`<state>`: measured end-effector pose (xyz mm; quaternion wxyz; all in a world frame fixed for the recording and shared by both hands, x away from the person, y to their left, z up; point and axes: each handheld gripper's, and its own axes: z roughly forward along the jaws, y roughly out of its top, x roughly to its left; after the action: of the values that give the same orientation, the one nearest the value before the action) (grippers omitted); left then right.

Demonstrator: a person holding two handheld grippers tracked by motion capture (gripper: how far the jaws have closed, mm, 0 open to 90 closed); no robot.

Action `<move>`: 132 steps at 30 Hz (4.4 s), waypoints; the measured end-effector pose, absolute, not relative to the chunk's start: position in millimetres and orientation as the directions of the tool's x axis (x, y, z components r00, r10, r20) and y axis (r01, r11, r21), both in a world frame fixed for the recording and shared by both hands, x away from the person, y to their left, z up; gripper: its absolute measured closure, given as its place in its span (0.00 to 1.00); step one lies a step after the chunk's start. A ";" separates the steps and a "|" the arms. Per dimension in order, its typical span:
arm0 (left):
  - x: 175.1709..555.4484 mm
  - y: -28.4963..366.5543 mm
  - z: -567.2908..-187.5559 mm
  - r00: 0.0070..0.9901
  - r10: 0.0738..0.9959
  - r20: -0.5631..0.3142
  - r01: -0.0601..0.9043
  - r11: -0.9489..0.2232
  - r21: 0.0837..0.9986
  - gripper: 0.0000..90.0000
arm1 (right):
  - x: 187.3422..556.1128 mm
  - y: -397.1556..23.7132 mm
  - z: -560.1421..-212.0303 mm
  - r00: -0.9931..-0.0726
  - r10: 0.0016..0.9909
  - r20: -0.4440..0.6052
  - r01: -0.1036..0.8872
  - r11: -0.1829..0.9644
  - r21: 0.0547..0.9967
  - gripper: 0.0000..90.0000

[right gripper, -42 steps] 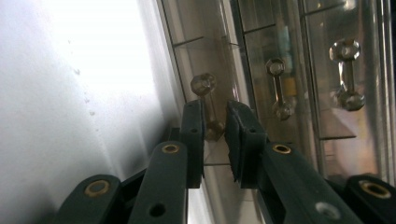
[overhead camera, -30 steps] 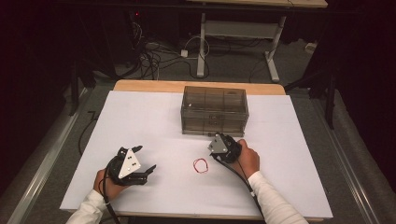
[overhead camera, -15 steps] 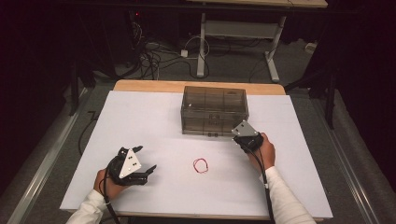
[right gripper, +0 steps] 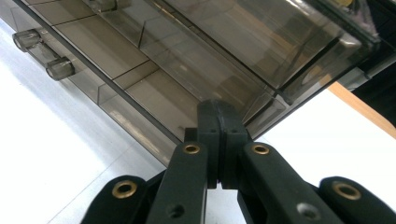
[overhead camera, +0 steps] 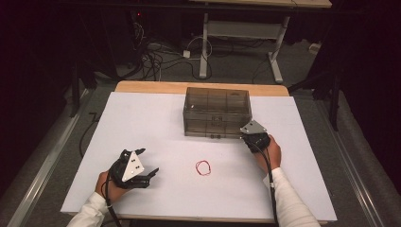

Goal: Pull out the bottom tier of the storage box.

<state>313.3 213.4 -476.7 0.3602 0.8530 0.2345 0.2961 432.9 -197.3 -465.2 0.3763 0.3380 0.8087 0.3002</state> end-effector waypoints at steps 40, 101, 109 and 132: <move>312.8 209.9 -478.5 0.733 0.592 0.335 0.183 -0.646 0.741 0.22 | 430.9 -191.8 -471.6 -0.602 0.728 -0.327 0.403 0.631 0.663 1.00; 311.4 208.9 -476.5 0.740 0.577 0.345 0.171 -0.658 0.733 0.22 | 404.0 -207.1 -444.4 -0.644 0.719 -0.261 0.323 0.565 0.759 0.95; 311.6 208.9 -476.3 0.738 0.581 0.344 0.174 -0.657 0.734 0.22 | 394.4 -209.1 -435.5 -0.647 0.717 -0.259 0.279 0.539 0.795 0.85; 310.5 207.0 -475.5 0.738 0.576 0.351 0.168 -0.661 0.731 0.22 | 346.3 -204.0 -434.3 -0.696 0.704 -0.142 0.200 0.380 0.903 0.26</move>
<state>310.5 207.0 -475.5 0.3508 0.8637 0.2156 0.2907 346.3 -204.0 -434.3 0.2641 0.2871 0.7876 0.4770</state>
